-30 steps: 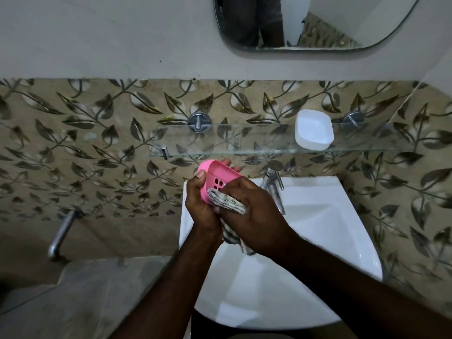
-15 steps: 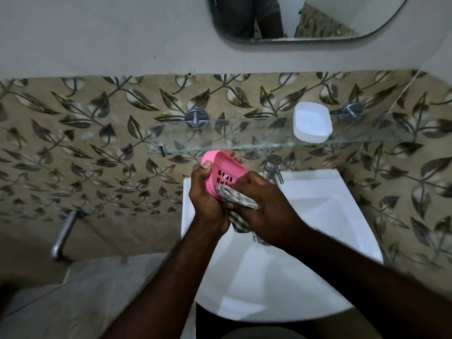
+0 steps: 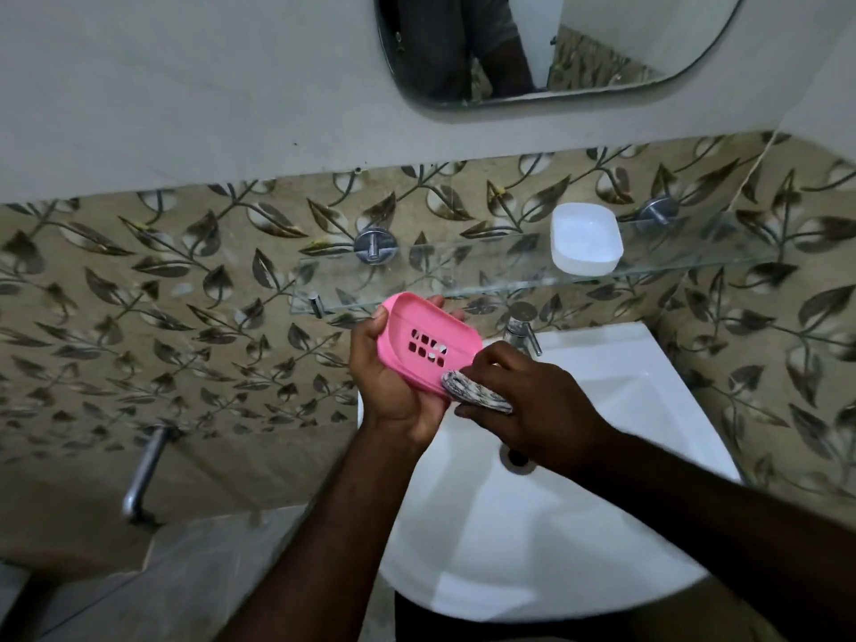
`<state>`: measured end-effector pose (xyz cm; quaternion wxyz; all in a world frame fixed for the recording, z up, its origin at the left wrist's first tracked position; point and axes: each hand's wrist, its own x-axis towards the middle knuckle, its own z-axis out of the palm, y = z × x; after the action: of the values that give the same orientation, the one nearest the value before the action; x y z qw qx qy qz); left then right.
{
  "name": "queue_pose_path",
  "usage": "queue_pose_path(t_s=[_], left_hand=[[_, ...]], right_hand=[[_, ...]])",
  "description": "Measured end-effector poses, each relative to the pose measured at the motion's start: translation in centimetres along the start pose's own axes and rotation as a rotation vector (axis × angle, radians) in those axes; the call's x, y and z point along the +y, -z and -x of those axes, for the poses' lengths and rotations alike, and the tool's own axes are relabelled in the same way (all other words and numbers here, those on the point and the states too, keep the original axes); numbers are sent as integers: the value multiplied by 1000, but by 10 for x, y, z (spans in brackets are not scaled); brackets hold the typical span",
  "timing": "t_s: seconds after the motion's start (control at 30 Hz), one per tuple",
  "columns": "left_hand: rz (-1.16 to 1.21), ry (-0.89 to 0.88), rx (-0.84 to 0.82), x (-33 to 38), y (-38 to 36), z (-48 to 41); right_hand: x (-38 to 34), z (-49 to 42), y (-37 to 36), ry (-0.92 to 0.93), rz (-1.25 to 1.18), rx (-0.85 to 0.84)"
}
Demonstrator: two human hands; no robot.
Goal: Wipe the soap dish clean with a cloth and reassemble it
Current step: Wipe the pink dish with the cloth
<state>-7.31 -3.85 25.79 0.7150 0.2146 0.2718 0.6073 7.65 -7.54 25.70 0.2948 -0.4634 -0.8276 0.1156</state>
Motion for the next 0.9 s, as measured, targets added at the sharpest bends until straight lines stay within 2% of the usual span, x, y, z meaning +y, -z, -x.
queue_pose_path(t_s=[0.07,0.17,0.33,0.4,0.47,0.6,0.7,0.8,0.9], left_hand=[[-2,104,4,3,5,-4],[21,201,-4,4,13,-4],[-48,143,71,-22,8,11],[-69,116,161,-30,5,15],[4,146,171,-31,5,17],[84,200,130,-26,13,14],[77,250,112,-25,16,12],[84,280,90,-26,15,9],[59,240,26,-30,10,10]], right_hand=[[9,2,0,45,118,-19],[9,3,-1,51,97,-37],[-10,-1,-5,-121,-286,-54],[-15,0,-11,-114,-275,-52],[-16,8,-14,-104,-252,-54],[-3,19,-5,7,100,-137],[9,13,9,85,278,-221],[12,-5,21,68,378,-312],[12,-21,28,40,341,-279]])
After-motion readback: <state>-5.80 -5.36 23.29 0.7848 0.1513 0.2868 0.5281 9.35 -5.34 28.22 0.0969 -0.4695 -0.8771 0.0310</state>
